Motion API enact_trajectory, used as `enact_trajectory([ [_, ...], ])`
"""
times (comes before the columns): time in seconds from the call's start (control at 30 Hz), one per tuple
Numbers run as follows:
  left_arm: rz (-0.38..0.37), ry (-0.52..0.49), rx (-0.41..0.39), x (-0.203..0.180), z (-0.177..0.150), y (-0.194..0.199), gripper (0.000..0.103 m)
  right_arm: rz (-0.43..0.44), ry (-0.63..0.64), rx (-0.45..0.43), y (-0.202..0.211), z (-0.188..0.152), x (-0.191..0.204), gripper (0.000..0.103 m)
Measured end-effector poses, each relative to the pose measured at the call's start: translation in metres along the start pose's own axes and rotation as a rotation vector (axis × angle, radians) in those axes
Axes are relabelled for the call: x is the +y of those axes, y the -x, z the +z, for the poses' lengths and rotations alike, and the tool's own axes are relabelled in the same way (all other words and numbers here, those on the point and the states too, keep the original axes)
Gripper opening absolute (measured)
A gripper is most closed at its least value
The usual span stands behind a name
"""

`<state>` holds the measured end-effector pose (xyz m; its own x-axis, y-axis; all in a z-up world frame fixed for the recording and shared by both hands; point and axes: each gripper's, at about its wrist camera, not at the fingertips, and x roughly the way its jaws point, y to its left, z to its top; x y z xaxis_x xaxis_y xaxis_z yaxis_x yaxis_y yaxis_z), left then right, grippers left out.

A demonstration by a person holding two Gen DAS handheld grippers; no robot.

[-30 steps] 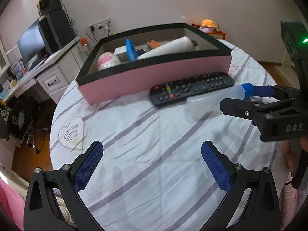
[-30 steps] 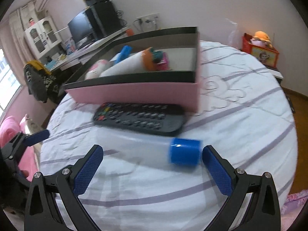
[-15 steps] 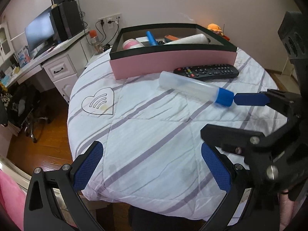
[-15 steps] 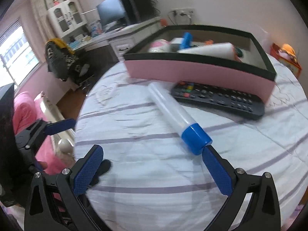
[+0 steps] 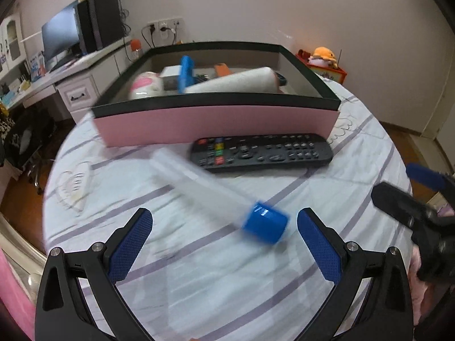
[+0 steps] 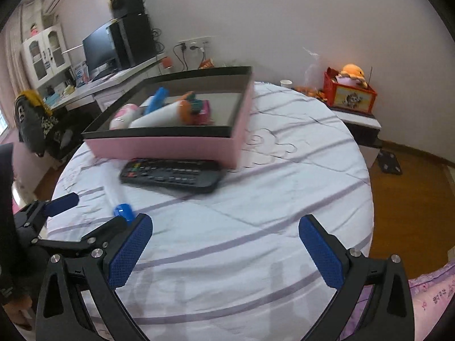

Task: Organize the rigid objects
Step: 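Close the left gripper around the blue cap of the clear tube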

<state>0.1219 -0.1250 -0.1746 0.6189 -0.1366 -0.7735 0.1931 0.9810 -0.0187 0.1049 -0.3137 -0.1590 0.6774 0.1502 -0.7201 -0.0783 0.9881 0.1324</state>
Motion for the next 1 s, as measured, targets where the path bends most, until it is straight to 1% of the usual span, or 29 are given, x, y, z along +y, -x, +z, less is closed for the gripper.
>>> enact_trajectory([
  [0.1,0.030,-0.013,0.027,-0.007,0.001,-0.013,0.103,0.020,-0.003,0.012,-0.008,0.001,-0.005,0.103],
  [0.13,0.040,-0.011,0.037,-0.005,0.000,-0.016,0.101,0.024,-0.001,0.016,-0.011,0.002,-0.006,0.103],
  [0.23,0.025,-0.008,0.053,0.007,-0.005,-0.020,0.083,0.040,0.008,0.023,-0.020,0.001,-0.002,0.103],
  [0.3,0.007,-0.045,0.044,0.015,-0.010,-0.016,0.077,0.049,0.017,0.026,-0.022,-0.001,0.002,0.103],
  [0.37,0.005,-0.069,0.050,0.025,-0.014,-0.009,0.069,0.051,0.019,0.027,-0.024,-0.002,0.005,0.103],
  [0.43,0.036,-0.073,0.060,0.040,-0.019,-0.001,0.069,0.060,0.024,0.028,-0.024,-0.002,0.011,0.103],
  [0.5,0.049,-0.060,0.066,0.053,-0.020,0.003,0.074,0.061,0.030,0.031,-0.026,-0.002,0.016,0.103],
  [0.53,0.061,-0.045,0.066,0.061,-0.021,0.005,0.079,0.063,0.034,0.030,-0.026,-0.003,0.018,0.103],
  [0.57,0.089,-0.025,0.065,0.070,-0.021,0.005,0.081,0.066,0.037,0.033,-0.027,-0.003,0.021,0.103],
  [0.6,0.095,-0.017,0.067,0.073,-0.021,0.003,0.081,0.066,0.037,0.035,-0.028,-0.002,0.023,0.103],
  [0.67,0.075,0.001,0.067,0.079,-0.017,-0.001,0.081,0.064,0.044,0.042,-0.030,-0.002,0.027,0.103],
  [0.73,0.077,0.001,0.059,0.079,-0.013,-0.005,0.081,0.058,0.052,0.049,-0.031,-0.002,0.029,0.103],
  [0.8,0.065,-0.010,0.060,0.077,-0.008,-0.012,0.078,0.050,0.053,0.056,-0.033,-0.002,0.030,0.103],
  [0.87,0.047,-0.017,0.041,0.074,-0.002,-0.017,0.061,0.046,0.054,0.060,-0.034,-0.002,0.031,0.103],
  [0.9,0.039,-0.019,0.039,0.075,0.000,-0.018,0.058,0.041,0.054,0.063,-0.035,-0.002,0.031,0.103],
  [0.93,0.026,-0.019,0.034,0.075,0.002,-0.018,0.048,0.039,0.054,0.066,-0.035,-0.002,0.031,0.103],
  [0.97,0.016,-0.020,0.024,0.075,0.004,-0.019,0.032,0.035,0.054,0.069,-0.036,-0.002,0.031,0.103],
  [1.0,0.008,-0.022,0.017,0.074,0.005,-0.018,0.027,0.031,0.054,0.071,-0.036,-0.001,0.031,0.103],
])
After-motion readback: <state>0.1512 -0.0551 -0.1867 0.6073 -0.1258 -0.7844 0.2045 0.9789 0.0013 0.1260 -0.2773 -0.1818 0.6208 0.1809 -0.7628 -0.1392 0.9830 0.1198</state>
